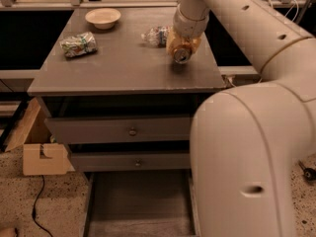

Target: Place orange can into bottom drawer

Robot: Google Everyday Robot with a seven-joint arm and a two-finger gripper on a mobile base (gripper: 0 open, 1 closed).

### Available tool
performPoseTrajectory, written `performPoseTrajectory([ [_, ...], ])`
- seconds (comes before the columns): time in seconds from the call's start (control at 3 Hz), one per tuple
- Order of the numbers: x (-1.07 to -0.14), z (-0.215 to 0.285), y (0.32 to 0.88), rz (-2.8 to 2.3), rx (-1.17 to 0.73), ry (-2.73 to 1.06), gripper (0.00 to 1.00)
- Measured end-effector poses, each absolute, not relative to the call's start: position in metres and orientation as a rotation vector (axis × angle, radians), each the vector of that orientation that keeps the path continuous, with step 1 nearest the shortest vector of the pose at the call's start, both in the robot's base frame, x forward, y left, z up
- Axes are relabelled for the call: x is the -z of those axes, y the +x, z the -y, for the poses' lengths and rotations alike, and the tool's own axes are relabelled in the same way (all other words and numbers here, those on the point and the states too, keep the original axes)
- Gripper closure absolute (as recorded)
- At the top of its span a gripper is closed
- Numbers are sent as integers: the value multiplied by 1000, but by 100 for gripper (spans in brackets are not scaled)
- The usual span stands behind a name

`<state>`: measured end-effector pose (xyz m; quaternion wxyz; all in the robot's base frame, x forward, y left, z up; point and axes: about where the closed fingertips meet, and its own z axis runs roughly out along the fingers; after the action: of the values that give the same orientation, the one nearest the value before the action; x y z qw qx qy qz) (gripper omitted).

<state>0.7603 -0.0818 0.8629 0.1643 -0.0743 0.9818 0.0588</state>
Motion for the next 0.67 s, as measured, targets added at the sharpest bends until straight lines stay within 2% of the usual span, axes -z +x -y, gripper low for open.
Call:
performPoseTrajectory([
  [0.33, -918, 108, 732, -2578, -165, -400, 100],
  [0.67, -941, 111, 686, -2398, -232, -585, 100],
])
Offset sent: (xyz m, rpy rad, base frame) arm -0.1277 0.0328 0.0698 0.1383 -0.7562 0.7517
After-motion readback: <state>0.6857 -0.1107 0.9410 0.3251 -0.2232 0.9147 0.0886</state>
